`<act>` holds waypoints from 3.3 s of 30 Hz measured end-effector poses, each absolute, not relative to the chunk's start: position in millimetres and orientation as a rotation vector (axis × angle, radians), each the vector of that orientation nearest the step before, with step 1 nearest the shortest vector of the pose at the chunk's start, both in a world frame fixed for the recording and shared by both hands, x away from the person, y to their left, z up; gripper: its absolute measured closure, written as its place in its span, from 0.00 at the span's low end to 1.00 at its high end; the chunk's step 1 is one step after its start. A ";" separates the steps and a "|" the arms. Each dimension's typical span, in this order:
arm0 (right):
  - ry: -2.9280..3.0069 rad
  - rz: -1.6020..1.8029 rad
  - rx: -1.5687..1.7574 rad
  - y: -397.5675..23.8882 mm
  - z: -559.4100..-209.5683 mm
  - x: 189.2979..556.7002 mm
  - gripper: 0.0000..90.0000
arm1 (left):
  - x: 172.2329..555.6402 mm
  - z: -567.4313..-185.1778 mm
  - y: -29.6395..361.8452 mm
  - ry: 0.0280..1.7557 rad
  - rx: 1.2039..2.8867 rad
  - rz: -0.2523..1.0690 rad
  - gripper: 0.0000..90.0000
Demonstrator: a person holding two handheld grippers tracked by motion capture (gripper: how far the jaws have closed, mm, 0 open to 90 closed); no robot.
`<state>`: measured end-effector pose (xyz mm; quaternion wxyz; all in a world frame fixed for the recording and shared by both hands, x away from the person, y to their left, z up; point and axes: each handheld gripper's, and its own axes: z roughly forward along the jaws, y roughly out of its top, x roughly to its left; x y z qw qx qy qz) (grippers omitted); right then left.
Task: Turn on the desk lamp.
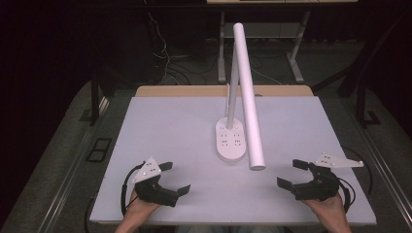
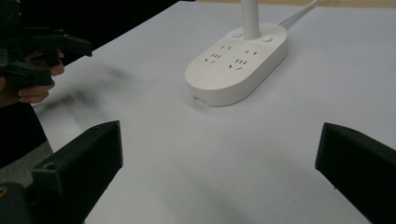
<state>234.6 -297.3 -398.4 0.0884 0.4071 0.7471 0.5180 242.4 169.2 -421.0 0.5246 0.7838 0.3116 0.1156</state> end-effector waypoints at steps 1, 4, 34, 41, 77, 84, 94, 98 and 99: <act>2.224 1.540 1.212 -297.3 -398.7 234.6 0.00 | 242.4 -421.0 169.2 0.746 1.875 0.277 0.00; 2.228 1.534 1.216 -297.5 -399.1 234.9 0.00 | 242.5 -421.2 169.4 0.750 1.872 0.277 0.00; 2.287 1.542 1.234 -296.1 -388.7 239.3 0.00 | 241.8 -423.4 165.3 0.744 1.901 0.271 0.00; 2.355 1.500 1.202 -287.0 -377.9 240.9 0.00 | 240.3 -423.2 163.9 0.736 1.905 0.267 0.00; 2.466 1.442 1.134 -258.3 -350.2 304.9 0.00 | 241.9 -423.8 165.2 0.744 1.897 0.272 0.00; 2.469 1.449 1.130 -253.7 -344.5 320.3 0.00 | 242.1 -423.9 166.1 0.750 1.893 0.269 0.00; 2.476 1.438 1.119 -243.7 -341.0 337.5 0.00 | 242.3 -424.2 166.4 0.749 1.889 0.270 0.00; 2.480 1.426 1.106 -238.2 -338.5 348.9 0.00 | 241.9 -424.1 166.7 0.747 1.890 0.273 0.00; 2.481 1.421 1.106 -237.2 -338.2 351.1 0.00 | 241.9 -423.9 166.9 0.746 1.893 0.273 0.00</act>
